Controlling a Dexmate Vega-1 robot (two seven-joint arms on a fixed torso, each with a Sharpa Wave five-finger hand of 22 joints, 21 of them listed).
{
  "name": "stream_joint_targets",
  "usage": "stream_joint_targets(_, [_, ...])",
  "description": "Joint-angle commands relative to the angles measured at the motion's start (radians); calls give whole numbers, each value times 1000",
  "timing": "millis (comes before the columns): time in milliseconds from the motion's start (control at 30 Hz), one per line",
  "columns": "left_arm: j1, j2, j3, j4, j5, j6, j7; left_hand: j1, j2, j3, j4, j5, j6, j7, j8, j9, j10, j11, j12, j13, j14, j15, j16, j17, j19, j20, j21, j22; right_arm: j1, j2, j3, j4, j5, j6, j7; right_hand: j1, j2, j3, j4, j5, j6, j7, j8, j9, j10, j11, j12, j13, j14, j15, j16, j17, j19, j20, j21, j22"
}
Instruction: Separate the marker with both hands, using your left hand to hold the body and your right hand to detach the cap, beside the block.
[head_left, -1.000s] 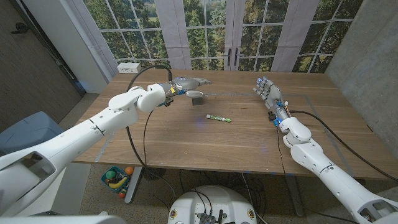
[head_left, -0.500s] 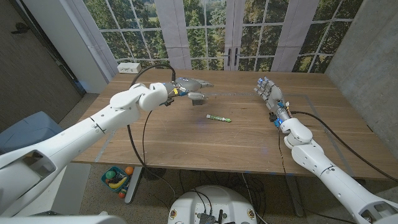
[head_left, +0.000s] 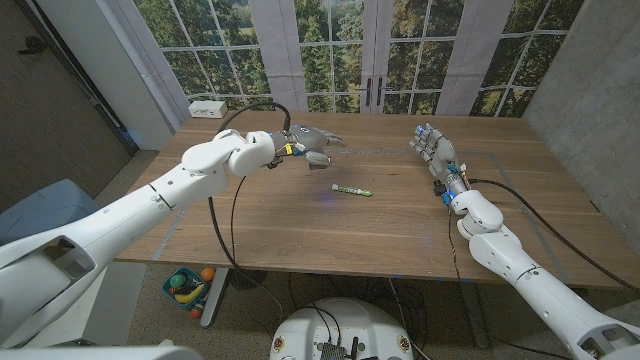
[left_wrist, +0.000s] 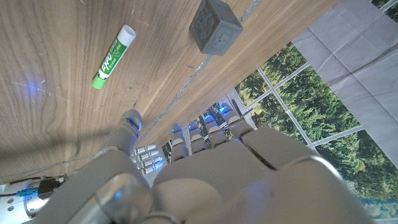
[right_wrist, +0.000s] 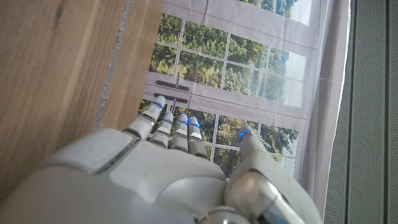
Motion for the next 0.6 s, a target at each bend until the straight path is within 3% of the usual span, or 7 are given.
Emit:
stream_joint_targets(33, [-7, -13, 14, -2, 86, -16, -7, 58, -23, -2, -7, 0, 45, 0, 17, 4, 47, -11, 14, 3, 59, -43, 12, 5, 38, -3, 10, 4, -1, 4, 2, 5, 0, 1, -5, 9, 4, 2, -5, 5, 9, 1, 9, 3, 12, 1, 4, 5, 9, 3, 0, 3, 2, 6, 6, 2])
stream_joint_targets(267, [-8, -22, 17, 3, 113, -17, -7, 126, -52, -9, -5, 0, 129, 10, 38, 4, 115, -3, 22, 4, 100, -51, 10, 5, 80, -9, 16, 6, 1, 6, 2, 9, 4, -2, -5, 9, 5, 2, -5, 5, 9, 1, 8, 4, 11, 2, 3, 5, 9, 4, 0, 3, 3, 6, 6, 2])
stream_joint_targets(600, [-18, -40, 30, 16, 113, -16, -56, 192, -67, -13, -4, 1, 154, 21, 32, 4, 137, -5, 15, 5, 168, -69, 20, 6, 140, -18, 30, 8, 5, 4, 1, 12, 3, -7, -4, 8, 6, 1, -5, 5, 11, 1, 9, 4, 15, 1, 5, 5, 10, 5, 0, 3, 4, 5, 6, 2])
